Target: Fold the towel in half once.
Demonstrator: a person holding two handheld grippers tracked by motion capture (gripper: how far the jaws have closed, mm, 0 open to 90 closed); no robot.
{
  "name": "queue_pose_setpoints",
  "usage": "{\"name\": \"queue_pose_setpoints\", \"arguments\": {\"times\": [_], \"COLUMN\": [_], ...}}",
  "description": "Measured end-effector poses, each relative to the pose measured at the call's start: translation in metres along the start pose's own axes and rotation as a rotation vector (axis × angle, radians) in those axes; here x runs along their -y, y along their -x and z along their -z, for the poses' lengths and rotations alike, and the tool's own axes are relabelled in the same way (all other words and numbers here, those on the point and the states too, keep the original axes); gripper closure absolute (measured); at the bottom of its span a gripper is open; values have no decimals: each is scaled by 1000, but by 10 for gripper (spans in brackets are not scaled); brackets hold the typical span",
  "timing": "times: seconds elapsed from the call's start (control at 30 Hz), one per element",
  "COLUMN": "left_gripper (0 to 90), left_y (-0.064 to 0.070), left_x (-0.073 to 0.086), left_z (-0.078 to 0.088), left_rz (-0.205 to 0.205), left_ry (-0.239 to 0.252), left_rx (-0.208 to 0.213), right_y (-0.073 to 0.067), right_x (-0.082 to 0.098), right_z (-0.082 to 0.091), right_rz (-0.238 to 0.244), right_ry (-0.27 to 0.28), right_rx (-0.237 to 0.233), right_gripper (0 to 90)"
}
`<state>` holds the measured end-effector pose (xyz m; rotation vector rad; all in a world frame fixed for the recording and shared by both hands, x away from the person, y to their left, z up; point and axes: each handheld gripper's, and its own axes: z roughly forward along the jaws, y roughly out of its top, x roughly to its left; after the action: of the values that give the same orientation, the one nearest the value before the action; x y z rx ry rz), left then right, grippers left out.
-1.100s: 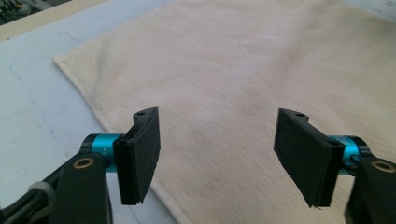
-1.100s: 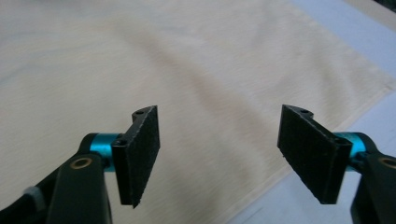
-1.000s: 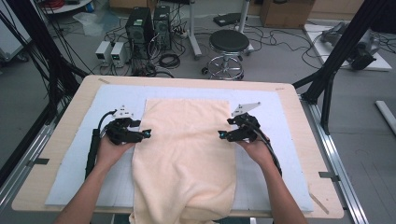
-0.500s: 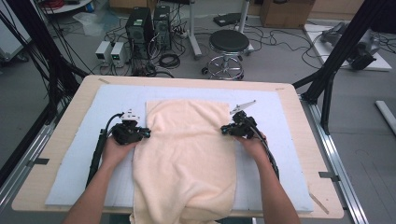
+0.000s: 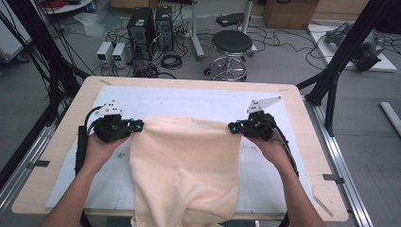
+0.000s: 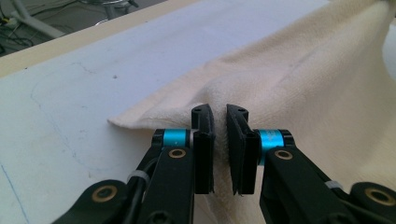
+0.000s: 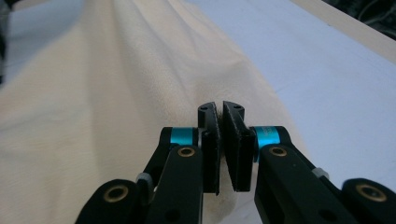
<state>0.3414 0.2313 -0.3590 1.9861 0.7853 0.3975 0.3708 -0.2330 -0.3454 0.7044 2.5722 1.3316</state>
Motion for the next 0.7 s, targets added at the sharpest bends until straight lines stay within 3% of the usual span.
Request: {"name": "queue_pose_setpoints", "arguments": {"times": [0.07, 0.13, 0.2, 0.27, 0.33, 0.43, 0.53, 0.7], "left_gripper": [808, 808, 793, 717, 620, 547, 518, 516], "left_y": [15, 31, 48, 61, 66, 60, 49, 26], "left_x": [12, 30, 51, 68, 74, 69, 61, 55], "left_z": [13, 24, 32, 38, 41, 35, 15, -25], "left_rz": [-31, -50, -58, -66, -63, -63, -66, -1], "left_ry": [6, -11, -39, -62, -70, -78, -99, -127], "left_rx": [21, 57, 101, 122, 134, 117, 90, 49], "right_y": [-17, -36, -55, -68, -76, -70, -58, -38], "right_x": [6, 19, 35, 50, 59, 62, 61, 63], "right_z": [11, 19, 22, 21, 19, 14, -1, -32], "right_rz": [30, 39, 51, 32, 40, 18, 12, -15], "right_ry": [1, 16, -2, -12, -26, -33, -52, -145], "right_rx": [-16, -51, -89, -144, -132, -78, -9, 74], "right_gripper": [854, 851, 835, 766, 706, 609, 523, 503]}}
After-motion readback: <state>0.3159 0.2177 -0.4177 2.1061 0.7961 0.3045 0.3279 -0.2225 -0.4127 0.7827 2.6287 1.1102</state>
